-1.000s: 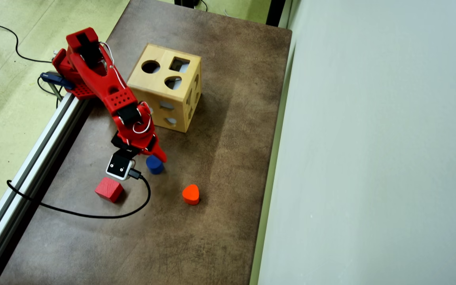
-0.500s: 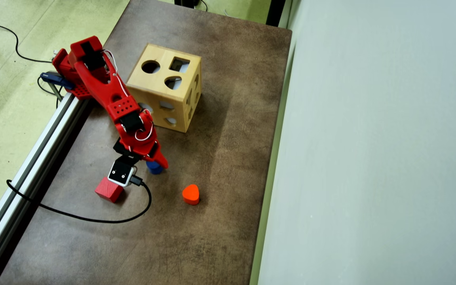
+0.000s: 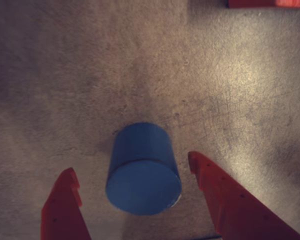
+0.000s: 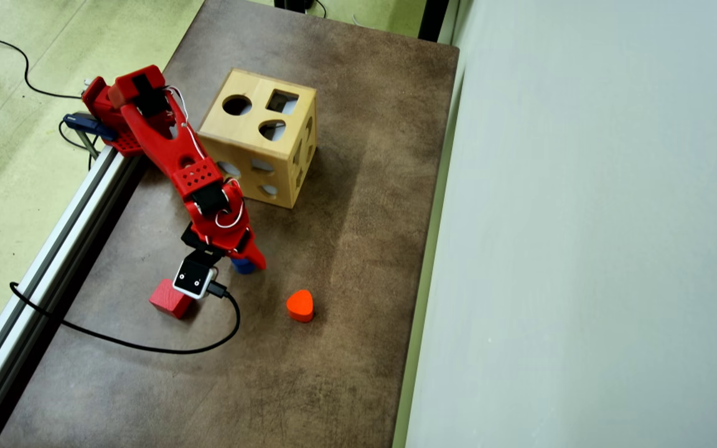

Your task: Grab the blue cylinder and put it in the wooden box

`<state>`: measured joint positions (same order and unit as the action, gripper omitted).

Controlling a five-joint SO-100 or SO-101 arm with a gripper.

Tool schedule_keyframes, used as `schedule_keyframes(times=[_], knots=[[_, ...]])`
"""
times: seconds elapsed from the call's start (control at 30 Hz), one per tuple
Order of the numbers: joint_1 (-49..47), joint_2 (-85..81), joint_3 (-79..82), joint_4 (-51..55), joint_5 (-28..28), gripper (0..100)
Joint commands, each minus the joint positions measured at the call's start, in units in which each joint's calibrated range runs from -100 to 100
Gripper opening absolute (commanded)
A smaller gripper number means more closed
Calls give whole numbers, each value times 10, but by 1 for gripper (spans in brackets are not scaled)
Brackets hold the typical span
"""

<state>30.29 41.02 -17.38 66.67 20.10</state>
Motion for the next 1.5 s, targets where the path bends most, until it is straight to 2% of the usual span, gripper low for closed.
schedule_keyframes(times=[0.0, 0.23, 1.47], knots=[[-12, -8, -26, -4, 2, 34], [-35, -8, -22, 3, 0, 34], [-12, 6, -27, -4, 1, 34]])
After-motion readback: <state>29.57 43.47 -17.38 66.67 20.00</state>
